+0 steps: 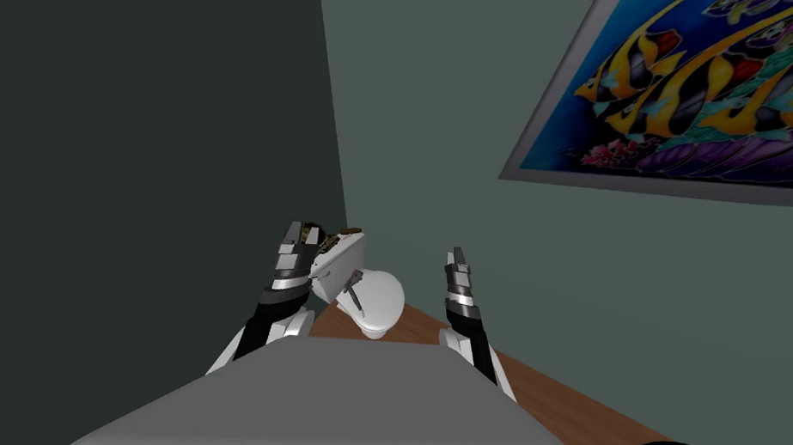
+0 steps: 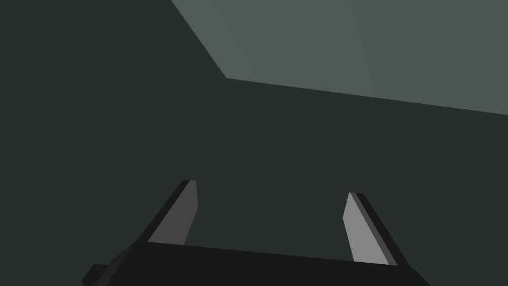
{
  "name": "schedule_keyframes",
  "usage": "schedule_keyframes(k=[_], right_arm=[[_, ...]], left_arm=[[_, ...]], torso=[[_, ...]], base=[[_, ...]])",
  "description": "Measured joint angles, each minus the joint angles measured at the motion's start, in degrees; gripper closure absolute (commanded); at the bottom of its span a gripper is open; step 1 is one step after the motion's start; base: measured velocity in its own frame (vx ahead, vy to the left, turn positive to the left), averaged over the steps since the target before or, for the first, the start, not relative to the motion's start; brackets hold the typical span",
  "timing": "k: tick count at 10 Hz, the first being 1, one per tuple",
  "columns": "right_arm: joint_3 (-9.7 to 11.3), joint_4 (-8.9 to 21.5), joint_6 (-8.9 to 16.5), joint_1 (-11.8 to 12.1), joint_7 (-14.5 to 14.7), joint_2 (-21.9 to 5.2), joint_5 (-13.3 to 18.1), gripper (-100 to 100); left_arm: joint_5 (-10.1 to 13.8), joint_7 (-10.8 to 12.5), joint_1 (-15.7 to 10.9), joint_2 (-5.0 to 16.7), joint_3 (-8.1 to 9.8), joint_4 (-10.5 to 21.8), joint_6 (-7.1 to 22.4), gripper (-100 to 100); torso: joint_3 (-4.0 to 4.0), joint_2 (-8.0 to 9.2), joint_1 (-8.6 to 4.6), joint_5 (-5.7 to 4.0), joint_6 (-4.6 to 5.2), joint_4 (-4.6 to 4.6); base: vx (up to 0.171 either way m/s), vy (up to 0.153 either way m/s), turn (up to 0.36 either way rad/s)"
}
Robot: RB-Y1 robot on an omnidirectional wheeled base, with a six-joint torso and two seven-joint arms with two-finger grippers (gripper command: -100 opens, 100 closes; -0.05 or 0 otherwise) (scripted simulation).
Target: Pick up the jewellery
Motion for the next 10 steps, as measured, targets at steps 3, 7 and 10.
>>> schedule_keyframes(k=[3, 7, 10], right_arm=[[0.0, 0.0, 0.0, 0.0, 0.0, 0.0, 0.0, 0], [0.0, 0.0, 0.0, 0.0, 0.0, 0.0, 0.0, 0], [0.0, 0.0, 0.0, 0.0, 0.0, 0.0, 0.0, 0]], left_arm=[[-1.0, -1.5, -0.5, 5.1, 0.04, 1.5, -0.5, -100], [-3.9, -5.8, -3.5, 9.9, 0.57, 7.0, -1.8, -100], [-6.8, -10.3, -5.9, 11.5, 0.94, 12.3, -3.4, -100]], torso=[[-0.03, -0.05, 0.24, 0.05, 0.0, -0.01], [-0.06, -0.11, 0.5, 0.11, 0.0, -0.02], [-0.11, -0.19, 0.57, 0.13, -0.01, -0.05]], base=[[0.012, 0.063, 0.005], [0.024, 0.121, 0.01], [0.043, 0.141, 0.015]])
